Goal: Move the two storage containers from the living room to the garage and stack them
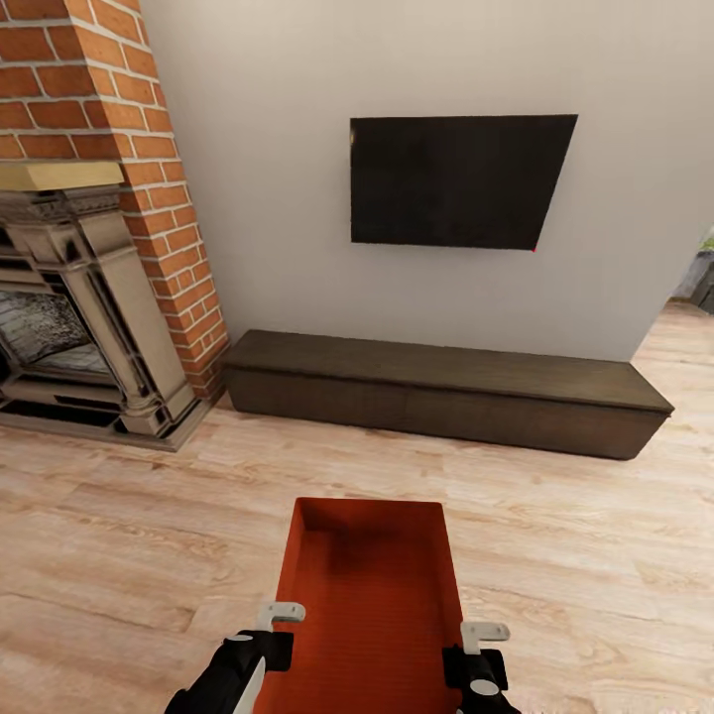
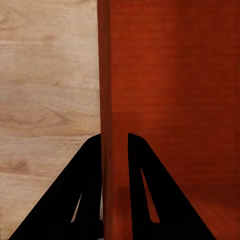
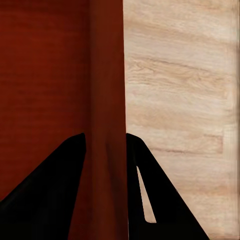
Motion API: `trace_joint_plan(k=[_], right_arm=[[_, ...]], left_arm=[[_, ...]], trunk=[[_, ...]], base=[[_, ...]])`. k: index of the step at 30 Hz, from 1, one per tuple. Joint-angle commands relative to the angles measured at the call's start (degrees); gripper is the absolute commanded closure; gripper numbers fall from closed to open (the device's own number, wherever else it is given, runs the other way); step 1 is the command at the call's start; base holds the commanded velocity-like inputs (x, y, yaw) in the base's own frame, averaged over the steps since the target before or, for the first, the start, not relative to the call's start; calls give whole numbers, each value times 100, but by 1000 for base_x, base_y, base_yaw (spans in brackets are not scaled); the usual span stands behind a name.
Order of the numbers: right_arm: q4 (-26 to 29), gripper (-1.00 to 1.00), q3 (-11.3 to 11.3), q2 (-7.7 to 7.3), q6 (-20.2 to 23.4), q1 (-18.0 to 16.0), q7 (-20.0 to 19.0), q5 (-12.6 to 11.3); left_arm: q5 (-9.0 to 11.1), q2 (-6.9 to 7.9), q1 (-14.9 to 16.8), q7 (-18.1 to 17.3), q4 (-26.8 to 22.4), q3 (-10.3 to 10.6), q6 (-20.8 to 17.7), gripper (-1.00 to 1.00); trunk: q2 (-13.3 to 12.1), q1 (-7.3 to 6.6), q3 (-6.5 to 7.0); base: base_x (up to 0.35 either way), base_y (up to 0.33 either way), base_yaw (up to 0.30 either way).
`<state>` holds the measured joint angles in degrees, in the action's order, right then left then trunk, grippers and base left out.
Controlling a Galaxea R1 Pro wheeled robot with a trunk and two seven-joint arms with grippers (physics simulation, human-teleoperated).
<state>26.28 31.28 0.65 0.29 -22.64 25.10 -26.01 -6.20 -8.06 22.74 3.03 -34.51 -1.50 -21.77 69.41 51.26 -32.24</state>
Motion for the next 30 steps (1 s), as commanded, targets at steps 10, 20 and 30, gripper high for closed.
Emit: trace_joint_plan(k=[10, 20, 30], right_arm=[[176, 100, -87, -4, -10, -12, 39, 25], [176, 100, -87, -10, -10, -12, 39, 25], [176, 100, -87, -12, -11, -12, 39, 25]], left_arm=[[-145, -2, -6, 35, -2, -14, -33, 100], [-145, -2, -6, 39, -3, -9, -34, 100], [-145, -2, -6, 38, -3, -9, -33, 100]], trunk=[[3, 0, -6], [3, 0, -6], [3, 0, -6]], base=[[0, 0, -252], [0, 0, -253], [0, 0, -253]])
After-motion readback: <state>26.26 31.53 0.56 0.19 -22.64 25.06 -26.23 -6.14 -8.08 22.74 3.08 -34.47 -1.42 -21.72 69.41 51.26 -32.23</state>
